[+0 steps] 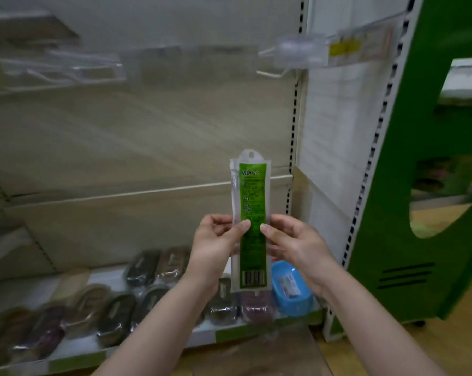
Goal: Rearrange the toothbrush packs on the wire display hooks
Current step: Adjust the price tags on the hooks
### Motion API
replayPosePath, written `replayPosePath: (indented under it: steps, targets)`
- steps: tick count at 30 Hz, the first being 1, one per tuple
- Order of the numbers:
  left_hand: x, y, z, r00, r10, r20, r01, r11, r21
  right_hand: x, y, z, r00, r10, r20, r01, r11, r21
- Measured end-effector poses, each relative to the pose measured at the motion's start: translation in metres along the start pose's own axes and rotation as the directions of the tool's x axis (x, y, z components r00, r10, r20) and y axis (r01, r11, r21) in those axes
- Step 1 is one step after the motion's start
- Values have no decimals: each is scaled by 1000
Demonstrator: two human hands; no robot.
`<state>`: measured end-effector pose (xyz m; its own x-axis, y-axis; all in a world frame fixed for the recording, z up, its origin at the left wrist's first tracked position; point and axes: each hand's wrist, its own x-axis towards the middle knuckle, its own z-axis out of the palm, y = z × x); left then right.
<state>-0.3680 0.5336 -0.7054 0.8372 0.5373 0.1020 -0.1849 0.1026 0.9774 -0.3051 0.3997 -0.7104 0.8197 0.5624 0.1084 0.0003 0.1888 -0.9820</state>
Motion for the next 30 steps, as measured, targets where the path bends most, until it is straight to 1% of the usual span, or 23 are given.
replayPosePath:
  steps: [3, 5, 8, 11, 12, 14, 16, 17, 20, 22, 24, 26, 28, 30]
  targets:
    - [-2, 21, 3, 980, 180, -89, -173, 982, 77, 2, -21, 12, 1000, -14, -8, 14, 1000, 6]
    - [-2, 30, 3, 958, 265, -110, -251, 960, 127, 2, -32, 20, 998, -44, -45, 44, 999, 16]
    - [-2, 40, 2, 946, 305, -107, -287, 945, 155, -1, -45, 33, 989, -103, -106, 106, 994, 27]
    - [-4, 47, 3, 926, 348, -147, -320, 929, 187, -7, -54, 47, 965, -161, -209, 175, 983, 51]
    - [-5, 49, 4, 921, 355, -162, -326, 928, 181, -9, -55, 51, 951, -197, -237, 209, 978, 26]
    - [-8, 51, 5, 924, 344, -165, -323, 935, 144, -15, -57, 59, 918, -289, -272, 281, 957, -66]
    - [-12, 53, 6, 938, 320, -134, -307, 946, 106, -20, -57, 67, 888, -359, -286, 326, 932, -157]
    - [-14, 54, 6, 947, 300, -111, -294, 954, 63, -23, -55, 72, 879, -388, -278, 341, 918, -202]
    - [-20, 61, 6, 978, 209, -15, -209, 967, -144, -28, -47, 87, 856, -463, -230, 385, 868, -315]
    - [-19, 65, -1, 985, 170, 29, -162, 971, -178, -31, -45, 92, 857, -486, -173, 397, 836, -380]
    - [-17, 69, -13, 993, 107, 51, -95, 976, -195, -33, -46, 91, 876, -472, -100, 404, 831, -382]
    - [-15, 73, -26, 993, 49, 106, -26, 978, -209, -33, -49, 88, 896, -441, -49, 398, 848, -349]
    - [-14, 74, -37, 983, 16, 181, 27, 972, -232, -30, -54, 83, 904, -421, -73, 382, 873, -303]
    - [-15, 74, -46, 974, 3, 226, 63, 957, -284, -25, -61, 80, 899, -417, -133, 369, 885, -283]
